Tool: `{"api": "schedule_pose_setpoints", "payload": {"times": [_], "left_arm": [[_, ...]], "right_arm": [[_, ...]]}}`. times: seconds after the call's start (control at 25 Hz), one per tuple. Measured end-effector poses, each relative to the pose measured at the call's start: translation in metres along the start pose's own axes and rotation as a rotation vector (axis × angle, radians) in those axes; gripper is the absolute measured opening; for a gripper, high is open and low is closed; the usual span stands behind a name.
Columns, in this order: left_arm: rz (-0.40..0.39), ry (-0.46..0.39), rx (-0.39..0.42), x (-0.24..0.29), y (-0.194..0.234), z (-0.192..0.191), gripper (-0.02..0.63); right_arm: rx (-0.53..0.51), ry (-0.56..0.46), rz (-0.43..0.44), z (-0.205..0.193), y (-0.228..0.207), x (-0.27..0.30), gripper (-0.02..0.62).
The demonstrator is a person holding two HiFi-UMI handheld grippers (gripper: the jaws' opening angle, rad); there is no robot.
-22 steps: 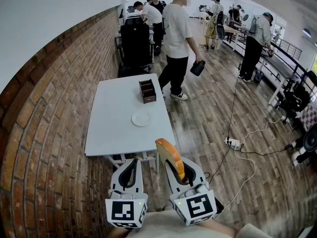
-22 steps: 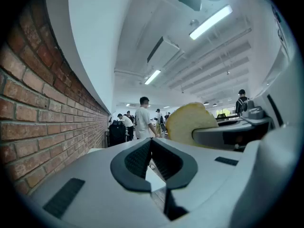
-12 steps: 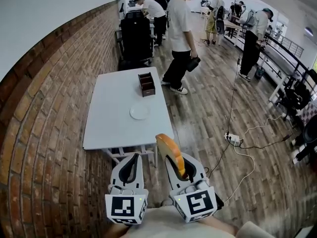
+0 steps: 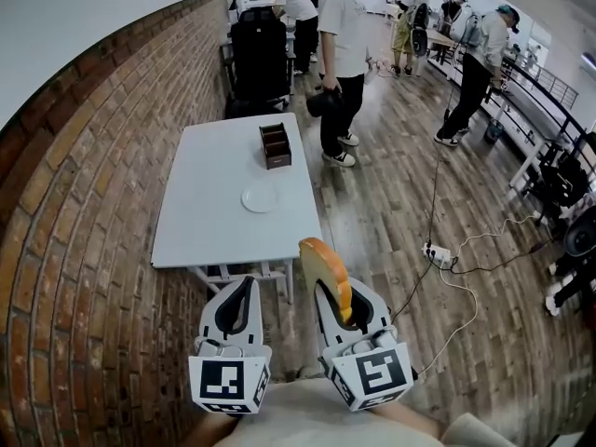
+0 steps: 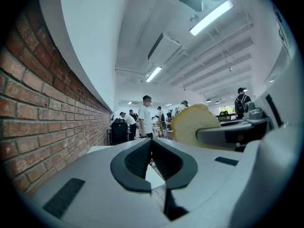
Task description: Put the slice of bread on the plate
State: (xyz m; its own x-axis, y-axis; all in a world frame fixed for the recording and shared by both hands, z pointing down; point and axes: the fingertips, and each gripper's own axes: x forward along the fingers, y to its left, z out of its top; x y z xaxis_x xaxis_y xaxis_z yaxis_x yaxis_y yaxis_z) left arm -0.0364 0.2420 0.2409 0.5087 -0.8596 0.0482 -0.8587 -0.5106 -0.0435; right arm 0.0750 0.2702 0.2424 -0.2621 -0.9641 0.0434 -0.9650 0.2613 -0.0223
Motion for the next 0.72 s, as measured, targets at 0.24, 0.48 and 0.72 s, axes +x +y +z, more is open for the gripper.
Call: {"api": "schedule_pose_setpoints", "payload": {"times": [0.24, 0.48, 0.72], "left_arm": [[0.076, 0.003, -0.013, 0.001, 0.014, -0.006, 0.009], [0.103, 0.027, -0.016, 0.001, 0.015, -0.013, 0.009], [0.103, 0.022, -0.007, 0.014, 0.019, -0.011, 0.011]], "right_arm": [[0.008, 0.009, 0.018, -0.008, -0.012, 0.005, 0.097], [0.021, 0.015, 0.041, -0.011, -0.016, 0.011, 0.097], [0.023, 0.014, 0.051, -0.013, -0.019, 0.023, 0.097]]}}
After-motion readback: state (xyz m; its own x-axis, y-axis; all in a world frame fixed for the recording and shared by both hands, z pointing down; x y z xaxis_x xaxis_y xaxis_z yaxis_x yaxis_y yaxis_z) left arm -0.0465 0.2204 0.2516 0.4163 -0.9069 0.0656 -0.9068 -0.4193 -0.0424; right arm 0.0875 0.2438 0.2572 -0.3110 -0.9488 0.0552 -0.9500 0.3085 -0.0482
